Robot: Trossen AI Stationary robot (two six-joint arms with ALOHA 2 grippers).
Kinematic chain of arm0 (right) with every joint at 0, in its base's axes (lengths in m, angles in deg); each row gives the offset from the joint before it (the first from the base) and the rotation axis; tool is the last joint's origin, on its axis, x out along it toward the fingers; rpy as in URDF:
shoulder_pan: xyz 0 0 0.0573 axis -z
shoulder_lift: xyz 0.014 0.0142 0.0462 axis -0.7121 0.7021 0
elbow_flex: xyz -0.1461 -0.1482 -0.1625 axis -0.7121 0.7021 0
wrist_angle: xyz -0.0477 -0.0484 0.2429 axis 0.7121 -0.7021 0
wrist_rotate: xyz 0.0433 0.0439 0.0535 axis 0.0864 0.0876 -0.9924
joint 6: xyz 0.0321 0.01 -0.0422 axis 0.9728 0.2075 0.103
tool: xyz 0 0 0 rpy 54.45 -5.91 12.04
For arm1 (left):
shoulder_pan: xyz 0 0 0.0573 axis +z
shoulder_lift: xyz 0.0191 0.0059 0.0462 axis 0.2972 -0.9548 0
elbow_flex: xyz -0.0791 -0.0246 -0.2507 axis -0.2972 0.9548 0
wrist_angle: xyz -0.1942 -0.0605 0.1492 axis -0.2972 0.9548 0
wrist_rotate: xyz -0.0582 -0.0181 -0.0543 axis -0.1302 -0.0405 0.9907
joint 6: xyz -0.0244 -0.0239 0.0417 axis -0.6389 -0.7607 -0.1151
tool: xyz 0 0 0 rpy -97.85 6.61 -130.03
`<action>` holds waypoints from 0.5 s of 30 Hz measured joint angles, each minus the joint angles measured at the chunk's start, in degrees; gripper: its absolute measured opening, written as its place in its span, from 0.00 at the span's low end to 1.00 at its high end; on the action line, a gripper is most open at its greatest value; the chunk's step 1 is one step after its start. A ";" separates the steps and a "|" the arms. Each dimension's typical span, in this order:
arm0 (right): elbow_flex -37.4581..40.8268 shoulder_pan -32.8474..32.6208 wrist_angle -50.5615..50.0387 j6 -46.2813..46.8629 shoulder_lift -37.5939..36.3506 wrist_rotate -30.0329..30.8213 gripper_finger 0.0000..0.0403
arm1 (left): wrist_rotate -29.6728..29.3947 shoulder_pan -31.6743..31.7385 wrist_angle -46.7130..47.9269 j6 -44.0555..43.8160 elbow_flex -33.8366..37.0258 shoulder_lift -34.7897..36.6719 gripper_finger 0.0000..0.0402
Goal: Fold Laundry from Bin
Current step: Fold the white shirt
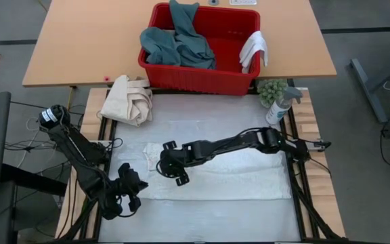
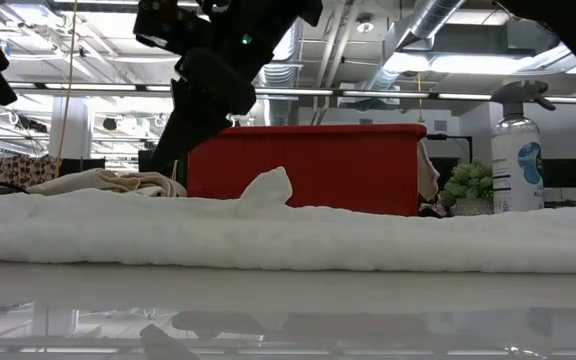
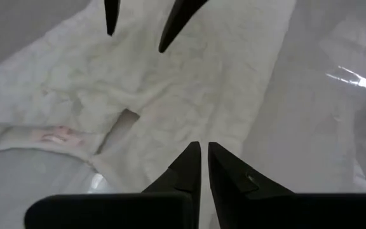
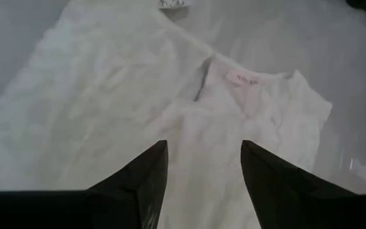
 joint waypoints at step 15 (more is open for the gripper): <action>0.39 -0.55 3.09 1.72 5.63 1.09 0.54 | -1.25 0.01 2.17 -3.42 0.02 0.00 0.04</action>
